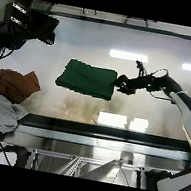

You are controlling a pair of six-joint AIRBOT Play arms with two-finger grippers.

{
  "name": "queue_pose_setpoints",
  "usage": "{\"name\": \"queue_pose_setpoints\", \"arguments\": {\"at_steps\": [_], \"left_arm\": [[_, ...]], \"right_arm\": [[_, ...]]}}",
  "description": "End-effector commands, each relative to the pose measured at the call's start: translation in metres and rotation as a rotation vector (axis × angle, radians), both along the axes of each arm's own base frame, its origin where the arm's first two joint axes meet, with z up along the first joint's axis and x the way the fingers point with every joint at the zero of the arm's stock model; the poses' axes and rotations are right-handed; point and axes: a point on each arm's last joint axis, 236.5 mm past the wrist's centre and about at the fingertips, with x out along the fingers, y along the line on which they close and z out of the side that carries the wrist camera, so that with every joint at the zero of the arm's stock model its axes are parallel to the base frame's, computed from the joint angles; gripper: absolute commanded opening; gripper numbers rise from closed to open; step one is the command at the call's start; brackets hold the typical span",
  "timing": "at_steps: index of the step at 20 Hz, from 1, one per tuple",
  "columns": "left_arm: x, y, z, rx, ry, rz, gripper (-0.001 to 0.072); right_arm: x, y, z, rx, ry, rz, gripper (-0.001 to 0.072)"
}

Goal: Fold the shirts.

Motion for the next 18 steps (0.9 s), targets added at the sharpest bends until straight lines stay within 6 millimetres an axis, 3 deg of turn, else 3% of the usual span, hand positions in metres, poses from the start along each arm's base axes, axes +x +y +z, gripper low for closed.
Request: {"name": "queue_pose_setpoints", "arguments": {"at_steps": [1,3,5,7,9,10,12,15,16,18], "left_arm": [[-0.001,0.001,-0.001,0.002,-0.005,-0.001,0.0022],[-0.001,0.001,-0.001,0.002,-0.005,-0.001,0.0022],[-0.003,0.001,-0.001,0.001,-0.008,-0.007,0.0022],[-0.003,0.001,-0.001,0.001,-0.007,-0.007,0.0022],[-0.003,0.001,-0.001,0.001,-0.007,-0.007,0.0022],[-0.003,0.001,-0.001,0.001,-0.007,-0.007,0.0022],[-0.002,0.001,-0.001,-0.001,-0.007,-0.007,0.0022],[-0.003,0.001,0.0,-0.001,-0.007,-0.007,0.0022],[-0.003,0.001,0.0,-0.001,-0.008,-0.007,0.0022],[-0.003,0.001,0.0,-0.001,-0.008,-0.007,0.0023]], "right_arm": [[0.002,0.043,-0.018,0.12,0.064,-0.057,0.0506],[0.01,0.065,-0.003,0.208,0.021,-0.057,0.0463],[0.019,0.077,0.024,0.299,-0.047,-0.045,0.0019],[0.026,0.072,0.055,0.34,-0.105,-0.026,0.0013],[0.037,0.043,0.102,0.352,-0.192,-0.033,0.0013],[0.042,0.02,0.132,0.352,-0.243,-0.045,0.0013],[0.05,-0.045,0.195,0.295,-0.363,-0.102,0.0013],[0.054,-0.18,0.276,0.098,-0.509,-0.346,0.0013],[0.049,-0.229,0.3,0.045,-0.529,-0.459,0.0013],[0.03,-0.307,0.337,-0.006,-0.554,-0.609,0.0013]]}}
